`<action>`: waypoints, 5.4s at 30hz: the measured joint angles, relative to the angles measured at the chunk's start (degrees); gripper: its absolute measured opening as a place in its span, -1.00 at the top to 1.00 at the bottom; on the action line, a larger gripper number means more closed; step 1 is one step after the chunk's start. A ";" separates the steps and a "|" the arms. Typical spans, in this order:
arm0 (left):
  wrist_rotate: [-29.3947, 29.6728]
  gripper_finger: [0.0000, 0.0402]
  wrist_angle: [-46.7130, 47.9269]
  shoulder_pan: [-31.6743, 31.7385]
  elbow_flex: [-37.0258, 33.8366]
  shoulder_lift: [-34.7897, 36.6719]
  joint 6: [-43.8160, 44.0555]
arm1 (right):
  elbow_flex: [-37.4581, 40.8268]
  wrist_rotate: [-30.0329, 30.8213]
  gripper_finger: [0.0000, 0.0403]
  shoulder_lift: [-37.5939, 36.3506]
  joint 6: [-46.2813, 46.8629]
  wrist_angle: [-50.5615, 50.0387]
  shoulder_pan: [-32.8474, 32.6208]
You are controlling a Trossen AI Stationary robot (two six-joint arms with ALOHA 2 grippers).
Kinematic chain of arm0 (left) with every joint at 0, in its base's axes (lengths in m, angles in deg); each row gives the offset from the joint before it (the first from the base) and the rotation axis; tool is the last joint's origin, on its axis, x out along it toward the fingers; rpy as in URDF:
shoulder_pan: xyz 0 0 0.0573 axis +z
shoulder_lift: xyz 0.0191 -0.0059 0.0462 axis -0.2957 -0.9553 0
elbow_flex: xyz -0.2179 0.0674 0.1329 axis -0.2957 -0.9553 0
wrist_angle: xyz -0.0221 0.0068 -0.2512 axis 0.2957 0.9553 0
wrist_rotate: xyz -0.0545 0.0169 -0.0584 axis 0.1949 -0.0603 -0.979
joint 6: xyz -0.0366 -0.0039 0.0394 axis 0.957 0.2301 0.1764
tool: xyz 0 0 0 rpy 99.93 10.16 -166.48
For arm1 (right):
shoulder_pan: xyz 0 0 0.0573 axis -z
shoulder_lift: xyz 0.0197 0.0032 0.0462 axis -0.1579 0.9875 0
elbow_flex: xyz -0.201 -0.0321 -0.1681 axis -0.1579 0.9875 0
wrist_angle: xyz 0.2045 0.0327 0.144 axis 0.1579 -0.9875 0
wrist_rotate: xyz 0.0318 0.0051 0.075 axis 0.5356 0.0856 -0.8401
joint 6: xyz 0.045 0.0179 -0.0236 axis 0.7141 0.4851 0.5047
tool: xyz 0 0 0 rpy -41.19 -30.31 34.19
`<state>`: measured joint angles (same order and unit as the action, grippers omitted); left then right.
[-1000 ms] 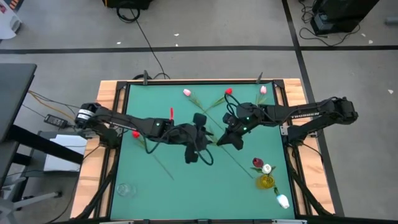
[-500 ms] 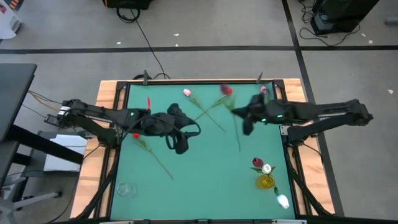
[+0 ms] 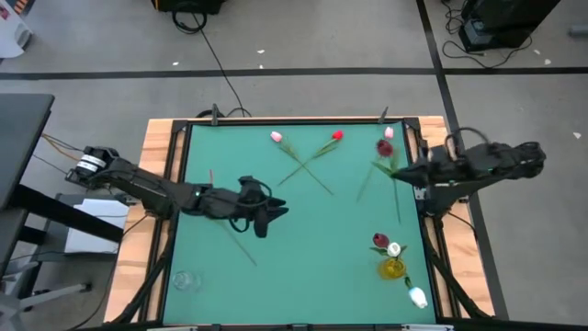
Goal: Sort flowers into vase by color
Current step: Put the dark red tulip into the yellow flower vase, then put the bottom red tulip into the transparent flower vase
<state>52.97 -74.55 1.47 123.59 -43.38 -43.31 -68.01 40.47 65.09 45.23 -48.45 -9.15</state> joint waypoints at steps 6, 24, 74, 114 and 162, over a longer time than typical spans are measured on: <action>0.55 0.19 4.40 -0.19 -0.05 0.04 0.23 | 2.14 -8.61 1.00 -4.76 3.13 -0.95 -4.34; 0.62 0.19 19.09 1.44 -0.05 0.63 8.72 | 17.37 -17.69 1.00 -5.44 -6.66 28.75 -18.43; -0.08 0.19 22.16 4.54 -0.05 0.56 12.11 | 23.97 -21.25 0.16 -14.22 32.17 36.01 -29.38; -0.08 0.19 24.22 4.61 -0.05 0.56 11.56 | 23.97 -23.54 -0.11 -3.78 24.49 34.52 -28.09; -5.61 0.19 66.17 -6.37 -0.25 -1.80 78.02 | 21.47 -1.15 -0.26 20.54 15.40 62.19 -0.60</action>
<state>47.36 -8.38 -4.90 123.33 -45.18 34.71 -46.53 39.33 85.63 60.63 13.74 -9.75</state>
